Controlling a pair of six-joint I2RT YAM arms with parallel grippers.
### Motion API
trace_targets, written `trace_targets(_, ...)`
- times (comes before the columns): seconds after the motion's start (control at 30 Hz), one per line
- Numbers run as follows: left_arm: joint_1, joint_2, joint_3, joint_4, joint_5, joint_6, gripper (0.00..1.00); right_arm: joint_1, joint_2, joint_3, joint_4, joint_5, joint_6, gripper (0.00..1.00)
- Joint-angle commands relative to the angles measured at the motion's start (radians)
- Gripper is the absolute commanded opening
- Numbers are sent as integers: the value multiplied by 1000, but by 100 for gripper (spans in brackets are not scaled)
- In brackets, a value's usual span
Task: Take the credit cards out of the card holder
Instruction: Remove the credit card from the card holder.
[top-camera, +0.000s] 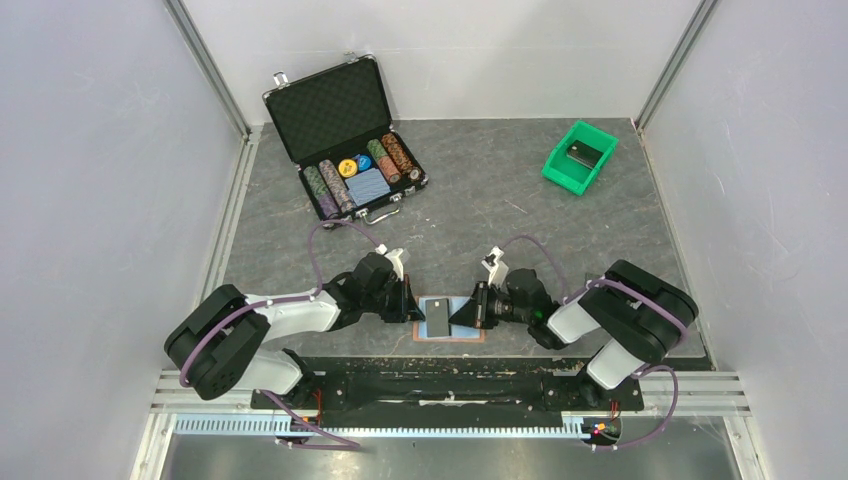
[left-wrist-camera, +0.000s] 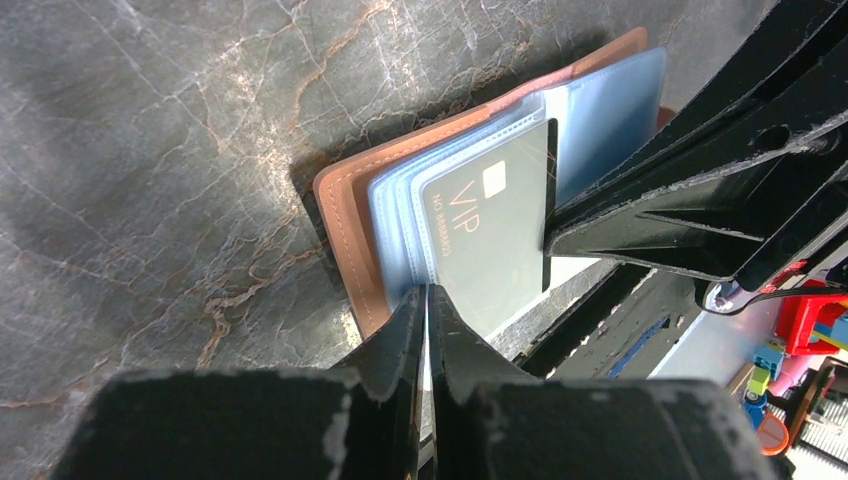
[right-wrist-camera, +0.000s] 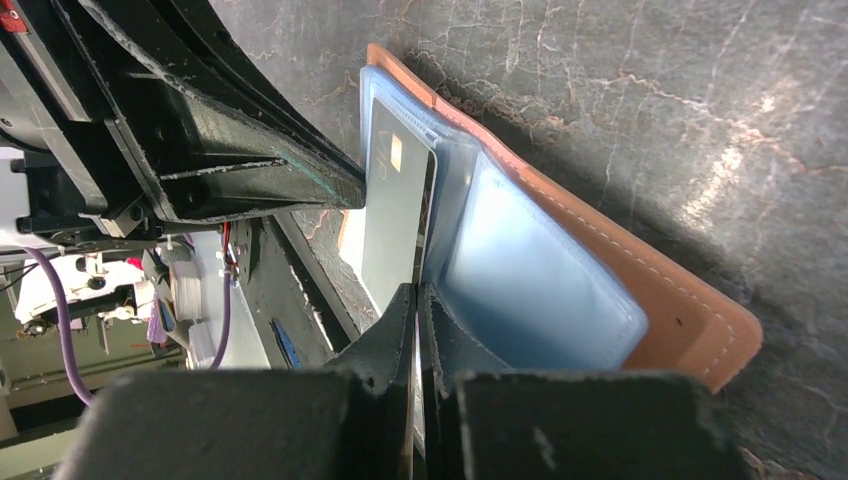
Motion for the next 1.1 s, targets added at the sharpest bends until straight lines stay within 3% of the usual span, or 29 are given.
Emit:
trace_targets(0.0,-3,20,-26,-92,-27,10,11,-12,-39,-24,58,-22,-7,0)
trace_targets(0.43,-3,31,-22,-97,-9,15,13,-48,-184,4,-260,45,-111,0)
trace_targets(0.77,-3,10,-16,-111,-5,17,15,-82,-286,12,-373,47,-142,0)
trace_targets(0.97,-3,-52,17,-162,15,16,20,-113,-436,43,-545,117,-182,0)
trace_targets(1.07,-3,-86,41,-177,31,6,28,-135,-479,46,-591,115,-219,0)
